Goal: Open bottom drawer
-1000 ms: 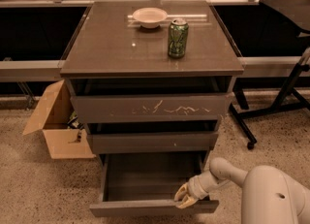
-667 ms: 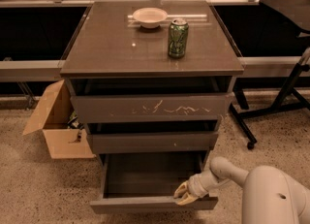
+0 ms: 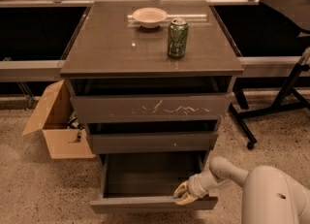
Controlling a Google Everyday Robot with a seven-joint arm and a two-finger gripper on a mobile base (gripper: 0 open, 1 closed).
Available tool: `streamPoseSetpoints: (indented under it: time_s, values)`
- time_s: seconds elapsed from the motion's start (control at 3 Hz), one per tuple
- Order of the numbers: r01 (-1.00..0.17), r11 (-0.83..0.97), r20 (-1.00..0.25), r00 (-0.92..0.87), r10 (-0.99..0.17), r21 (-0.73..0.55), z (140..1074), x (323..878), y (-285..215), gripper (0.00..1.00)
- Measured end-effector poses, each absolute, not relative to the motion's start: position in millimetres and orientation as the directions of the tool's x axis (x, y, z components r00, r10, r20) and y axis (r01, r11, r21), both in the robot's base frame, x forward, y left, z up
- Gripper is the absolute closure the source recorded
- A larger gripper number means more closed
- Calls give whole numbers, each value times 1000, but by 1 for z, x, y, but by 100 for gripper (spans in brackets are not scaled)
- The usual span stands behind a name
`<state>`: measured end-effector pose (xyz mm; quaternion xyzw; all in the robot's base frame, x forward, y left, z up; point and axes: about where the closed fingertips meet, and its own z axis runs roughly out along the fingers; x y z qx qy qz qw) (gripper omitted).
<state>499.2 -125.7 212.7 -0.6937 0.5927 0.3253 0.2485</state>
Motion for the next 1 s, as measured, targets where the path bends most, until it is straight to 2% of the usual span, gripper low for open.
streamPoseSetpoints:
  time_s: [0.67, 1.0]
  values:
    - [-988, -157, -748, 105, -656, -1, 232, 497, -128, 6]
    - [-990, -94, -752, 141, -643, -105, 274, 492, -140, 0]
